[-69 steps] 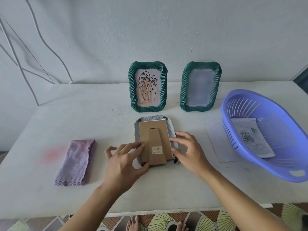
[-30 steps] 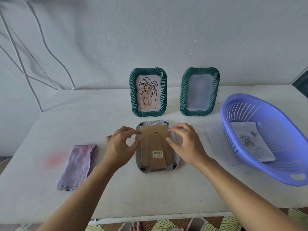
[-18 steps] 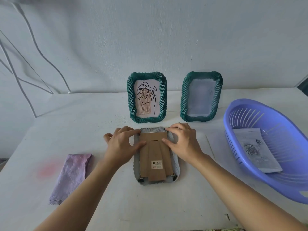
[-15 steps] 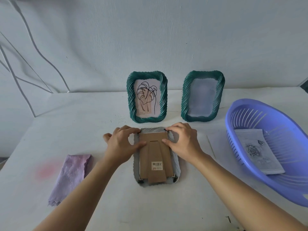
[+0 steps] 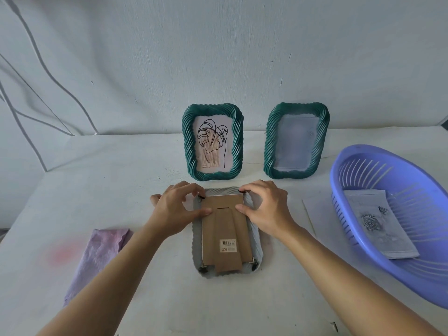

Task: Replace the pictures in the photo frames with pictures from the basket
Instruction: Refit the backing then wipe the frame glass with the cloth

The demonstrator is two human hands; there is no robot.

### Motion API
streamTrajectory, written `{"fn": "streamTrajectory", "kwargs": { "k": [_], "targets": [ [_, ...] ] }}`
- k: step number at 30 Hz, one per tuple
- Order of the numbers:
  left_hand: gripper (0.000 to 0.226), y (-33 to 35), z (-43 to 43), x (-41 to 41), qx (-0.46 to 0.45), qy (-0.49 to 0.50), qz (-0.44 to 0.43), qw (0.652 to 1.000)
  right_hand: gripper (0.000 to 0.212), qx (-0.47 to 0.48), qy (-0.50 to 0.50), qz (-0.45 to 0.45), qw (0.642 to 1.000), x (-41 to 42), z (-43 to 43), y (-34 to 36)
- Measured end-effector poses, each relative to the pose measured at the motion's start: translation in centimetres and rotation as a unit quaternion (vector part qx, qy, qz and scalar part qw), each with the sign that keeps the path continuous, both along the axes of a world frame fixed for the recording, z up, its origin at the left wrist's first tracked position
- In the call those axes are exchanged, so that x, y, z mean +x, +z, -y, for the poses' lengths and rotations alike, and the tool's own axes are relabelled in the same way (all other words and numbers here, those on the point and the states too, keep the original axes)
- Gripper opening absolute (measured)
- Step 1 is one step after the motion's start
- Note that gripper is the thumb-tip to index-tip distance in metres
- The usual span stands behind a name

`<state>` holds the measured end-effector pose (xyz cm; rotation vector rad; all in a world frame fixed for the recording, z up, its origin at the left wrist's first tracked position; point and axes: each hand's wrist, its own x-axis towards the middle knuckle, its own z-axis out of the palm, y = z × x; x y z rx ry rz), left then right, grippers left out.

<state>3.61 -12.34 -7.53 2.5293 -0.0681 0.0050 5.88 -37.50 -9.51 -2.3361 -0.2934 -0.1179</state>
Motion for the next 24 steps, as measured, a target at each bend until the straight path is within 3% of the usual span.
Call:
{"fn": "streamTrajectory", "kwargs": {
  "k": [8,14,24],
  "targets": [
    [0.038,-0.8,1.0,-2.1,0.015,0.034,0.109,0.993,0.029,-0.03,0.018,-0.008,0.999,0.4,0.0,0.8],
    [0.041,-1.2,1.1,-2.2,0.037,0.049,0.109,0.992,0.041,0.023,0.003,0.019,1.0,-0.2,0.3,0.2],
    [0.043,-1.2,1.4,-2.8,0.078,0.039,0.101,0.991,0.031,-0.006,-0.018,0.05,0.999,-1.4,-0.3,-0.5]
  ]
}}
